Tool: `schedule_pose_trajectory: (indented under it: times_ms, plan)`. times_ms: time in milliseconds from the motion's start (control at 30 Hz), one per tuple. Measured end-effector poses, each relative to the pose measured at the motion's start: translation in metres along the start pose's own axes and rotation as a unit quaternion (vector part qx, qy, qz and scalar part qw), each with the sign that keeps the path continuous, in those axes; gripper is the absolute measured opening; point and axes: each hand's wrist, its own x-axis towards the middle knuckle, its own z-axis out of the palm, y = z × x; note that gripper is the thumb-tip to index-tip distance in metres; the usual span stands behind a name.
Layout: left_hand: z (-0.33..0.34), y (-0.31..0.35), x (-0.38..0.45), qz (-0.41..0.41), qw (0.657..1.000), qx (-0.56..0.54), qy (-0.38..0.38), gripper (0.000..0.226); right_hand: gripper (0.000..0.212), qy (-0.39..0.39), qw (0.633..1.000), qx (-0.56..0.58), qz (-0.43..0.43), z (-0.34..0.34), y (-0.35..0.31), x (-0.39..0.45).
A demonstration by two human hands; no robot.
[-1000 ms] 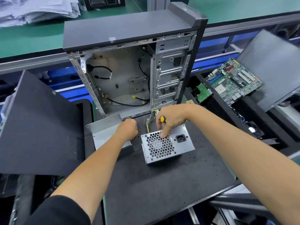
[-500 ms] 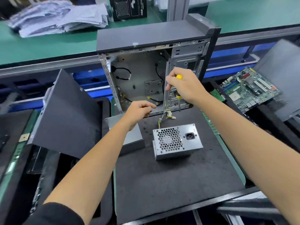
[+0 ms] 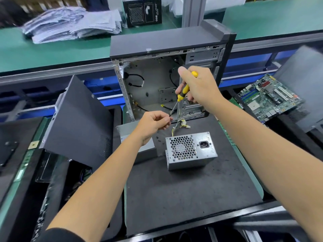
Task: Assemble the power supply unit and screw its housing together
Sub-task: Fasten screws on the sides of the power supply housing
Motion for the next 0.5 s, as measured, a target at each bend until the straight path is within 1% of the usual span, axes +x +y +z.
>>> schedule_pose_trajectory:
  times_ms: [167,267,400,500]
  plan:
    - [0.005,0.003,-0.006,0.001,1.000,-0.023,0.004,0.019,0.038,-0.012,1.000,-0.008,0.009,-0.003,-0.002,-0.005]
    - [0.014,0.006,-0.006,0.003,0.999,-0.034,0.018,0.021,0.037,-0.017,1.000,-0.006,0.012,-0.008,-0.002,-0.006]
    - [0.037,0.006,-0.004,0.008,0.999,-0.028,0.037,0.024,0.038,-0.018,1.000,0.004,0.013,-0.028,0.004,-0.008]
    - [0.049,0.003,-0.004,0.005,0.999,-0.025,0.036,0.024,0.037,-0.042,0.999,0.000,0.004,-0.036,0.010,-0.010]
